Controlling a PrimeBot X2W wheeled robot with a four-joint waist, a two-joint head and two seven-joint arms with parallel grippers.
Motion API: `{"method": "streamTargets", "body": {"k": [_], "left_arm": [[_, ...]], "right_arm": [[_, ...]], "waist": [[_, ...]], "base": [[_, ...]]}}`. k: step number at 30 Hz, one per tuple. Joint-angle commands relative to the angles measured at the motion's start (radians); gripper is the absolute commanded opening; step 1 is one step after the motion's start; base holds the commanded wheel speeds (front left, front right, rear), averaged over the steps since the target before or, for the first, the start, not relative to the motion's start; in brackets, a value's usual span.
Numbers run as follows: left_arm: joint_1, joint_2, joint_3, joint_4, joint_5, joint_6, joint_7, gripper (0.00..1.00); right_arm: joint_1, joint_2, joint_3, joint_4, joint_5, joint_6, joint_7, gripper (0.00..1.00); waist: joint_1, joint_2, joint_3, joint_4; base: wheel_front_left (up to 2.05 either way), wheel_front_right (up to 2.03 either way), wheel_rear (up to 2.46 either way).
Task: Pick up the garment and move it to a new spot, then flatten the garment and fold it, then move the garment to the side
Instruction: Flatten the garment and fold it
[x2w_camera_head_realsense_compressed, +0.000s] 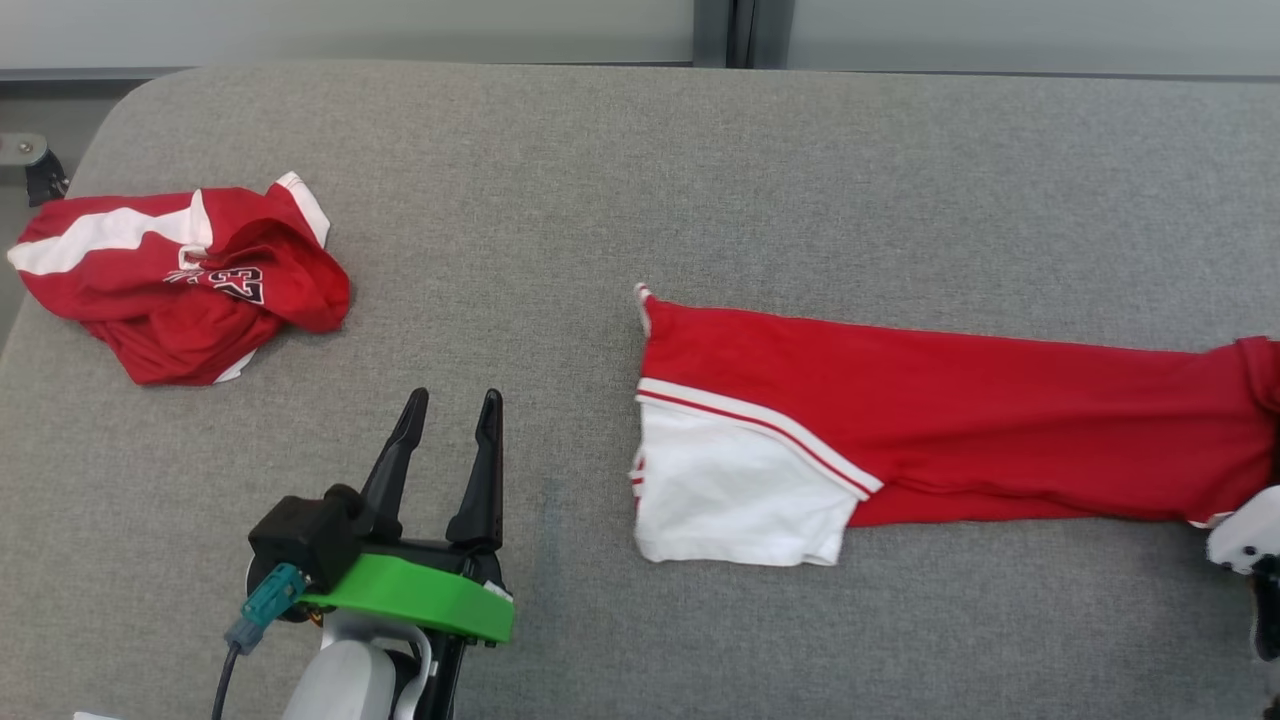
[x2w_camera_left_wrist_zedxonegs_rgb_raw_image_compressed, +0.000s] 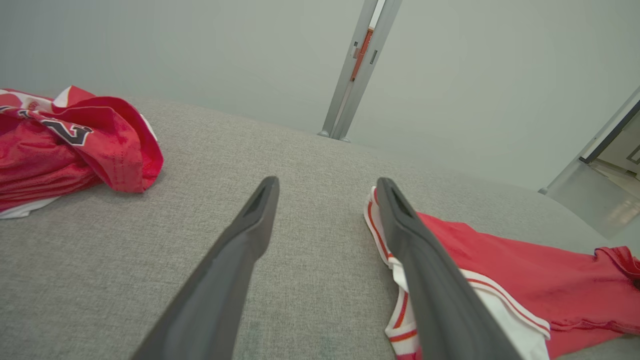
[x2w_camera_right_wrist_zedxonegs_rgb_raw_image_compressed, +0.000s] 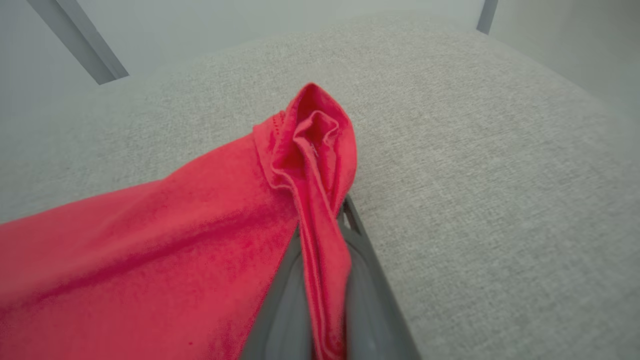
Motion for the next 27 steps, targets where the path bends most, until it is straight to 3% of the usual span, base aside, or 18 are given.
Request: {"method": "streamTargets", "body": {"k": [1, 5, 11, 27], "left_arm": [[0.002, 0.002, 0.000, 0.002, -0.006, -0.003, 0.000, 1.00], [0.012, 0.002, 0.004, 0.008, -0.012, -0.003, 0.000, 1.00], [0.034, 0.002, 0.005, 0.013, -0.025, -0.003, 0.000, 1.00], [0.073, 0.002, 0.002, 0.021, -0.057, 0.001, 0.000, 1.00]], "right_arm": [[0.008, -0.019, -0.026, 0.006, -0.016, -0.003, 0.000, 0.00], [-0.007, -0.033, -0.089, -0.006, -0.063, -0.003, 0.000, 0.00], [-0.015, 0.017, -0.036, -0.091, -0.081, -0.003, 0.000, 0.00], [0.031, 0.216, 0.401, -0.345, 0.049, -0.003, 0.039, 0.00]], "waist": [[0.0000, 0.0000, -0.007, -0.001], [0.0000, 0.0000, -0.026, -0.003], [0.0000, 0.0000, -0.072, -0.012], [0.0000, 0.0000, -0.141, 0.025]], "base": [[0.00, 0.00, 0.00], [0.00, 0.00, 0.00], [0.00, 0.00, 0.00], [0.00, 0.00, 0.00]]}}
